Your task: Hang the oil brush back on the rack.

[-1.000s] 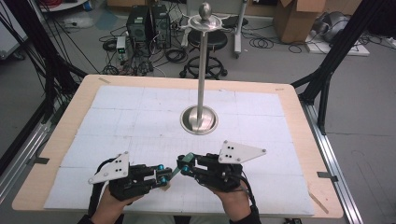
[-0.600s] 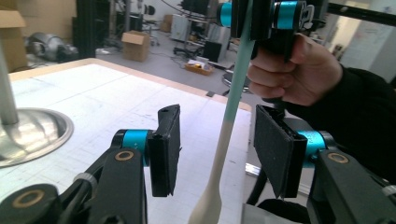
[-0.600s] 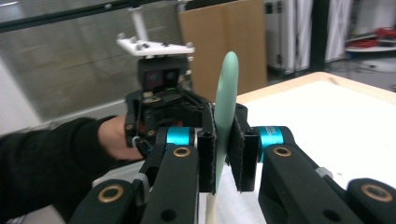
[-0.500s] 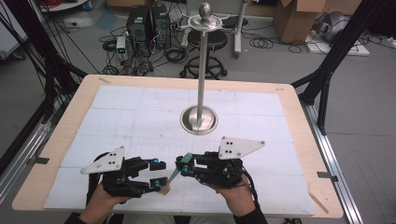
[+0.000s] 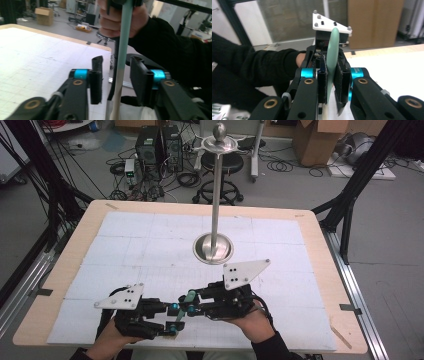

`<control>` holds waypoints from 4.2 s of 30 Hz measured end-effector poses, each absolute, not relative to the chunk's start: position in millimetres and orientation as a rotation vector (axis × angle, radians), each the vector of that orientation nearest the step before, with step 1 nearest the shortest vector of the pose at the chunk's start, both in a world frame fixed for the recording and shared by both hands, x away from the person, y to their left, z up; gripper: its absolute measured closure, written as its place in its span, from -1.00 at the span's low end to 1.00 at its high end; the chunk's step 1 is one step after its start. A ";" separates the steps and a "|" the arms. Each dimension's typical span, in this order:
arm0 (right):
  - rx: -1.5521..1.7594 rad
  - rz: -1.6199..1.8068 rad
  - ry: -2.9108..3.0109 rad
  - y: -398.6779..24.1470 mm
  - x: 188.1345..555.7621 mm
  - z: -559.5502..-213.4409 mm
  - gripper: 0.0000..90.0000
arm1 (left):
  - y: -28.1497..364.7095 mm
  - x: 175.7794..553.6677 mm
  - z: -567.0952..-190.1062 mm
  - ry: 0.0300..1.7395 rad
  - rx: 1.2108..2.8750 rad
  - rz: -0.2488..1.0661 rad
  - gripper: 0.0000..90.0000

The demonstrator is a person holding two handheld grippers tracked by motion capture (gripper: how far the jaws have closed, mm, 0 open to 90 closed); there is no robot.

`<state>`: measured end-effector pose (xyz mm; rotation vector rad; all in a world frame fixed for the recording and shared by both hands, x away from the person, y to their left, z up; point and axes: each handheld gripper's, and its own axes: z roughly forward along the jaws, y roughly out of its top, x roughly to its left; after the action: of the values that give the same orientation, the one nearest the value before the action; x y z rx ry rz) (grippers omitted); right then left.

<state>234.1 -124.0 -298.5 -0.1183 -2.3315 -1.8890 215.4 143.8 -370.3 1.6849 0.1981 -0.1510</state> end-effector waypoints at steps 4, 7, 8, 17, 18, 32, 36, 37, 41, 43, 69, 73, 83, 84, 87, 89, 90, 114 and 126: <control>-0.061 -1.840 -2.311 -121.1 238.5 -299.1 0.83 | 142.3 214.7 -370.7 0.178 1.697 -0.171 0.53; -0.037 -1.806 -2.297 -119.0 240.2 -299.9 0.82 | 141.9 213.7 -370.9 0.160 1.698 -0.184 0.61; -0.037 -1.806 -2.297 -119.0 240.2 -299.9 0.82 | 141.9 213.7 -370.9 0.160 1.698 -0.184 0.63; -0.023 -1.788 -2.297 -116.7 242.6 -301.1 0.82 | 141.2 211.8 -371.2 0.142 1.719 -0.155 0.87; -0.021 -1.788 -2.294 -116.5 242.3 -301.0 0.82 | 141.1 211.5 -370.9 0.141 1.721 -0.149 0.87; -0.500 -2.070 -2.486 -118.1 223.7 -304.6 -0.44 | 147.8 213.7 -370.8 0.354 1.637 0.116 0.87; -0.602 -2.104 -2.537 -113.3 217.1 -307.5 -0.45 | 147.2 213.1 -370.0 0.441 1.629 0.232 0.87; -0.628 -2.115 -2.544 -111.7 215.9 -308.2 -0.45 | 146.3 212.7 -369.7 0.463 1.631 0.258 0.87; -0.709 -2.145 -2.570 -107.9 210.9 -309.9 -0.44 | 143.4 212.6 -369.7 0.508 1.617 0.295 0.87; -0.733 -2.161 -2.582 -106.1 208.9 -310.3 -0.43 | 142.1 212.7 -369.7 0.527 1.605 0.312 0.87; -1.079 -2.179 -2.465 -101.0 212.5 -309.5 0.26 | 106.2 207.3 -372.1 0.579 1.648 0.428 0.87; -1.085 -2.182 -2.444 -101.0 212.6 -309.3 0.42 | 105.3 206.3 -372.3 0.577 1.647 0.433 0.87; -1.100 -2.188 -2.423 -103.6 212.0 -308.1 0.64 | 102.9 203.3 -372.4 0.573 1.643 0.441 0.87; -1.089 -2.186 -2.420 -103.6 211.7 -307.9 0.65 | 102.7 203.1 -372.4 0.572 1.639 0.439 0.87; -1.061 -2.196 -2.407 -104.2 210.7 -307.2 0.67 | 103.2 202.5 -372.0 0.560 1.631 0.432 0.87; -1.042 -2.202 -2.403 -105.3 211.0 -306.8 0.67 | 104.3 202.8 -371.8 0.552 1.631 0.423 0.87; -1.035 -2.197 -2.393 -106.0 211.2 -306.6 0.68 | 104.6 203.2 -371.7 0.548 1.632 0.417 0.86; -0.340 -2.104 -2.273 -138.5 223.1 -304.3 0.68 | 132.8 214.2 -368.7 0.249 1.637 -0.100 -0.09; -0.077 -2.032 -2.095 -129.5 237.2 -310.6 0.68 | 131.7 211.4 -368.0 0.163 1.612 -0.199 0.00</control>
<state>237.2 -129.5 -310.6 -0.0767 -2.0953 -2.0321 211.4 131.7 -368.0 1.6118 0.1626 -0.1988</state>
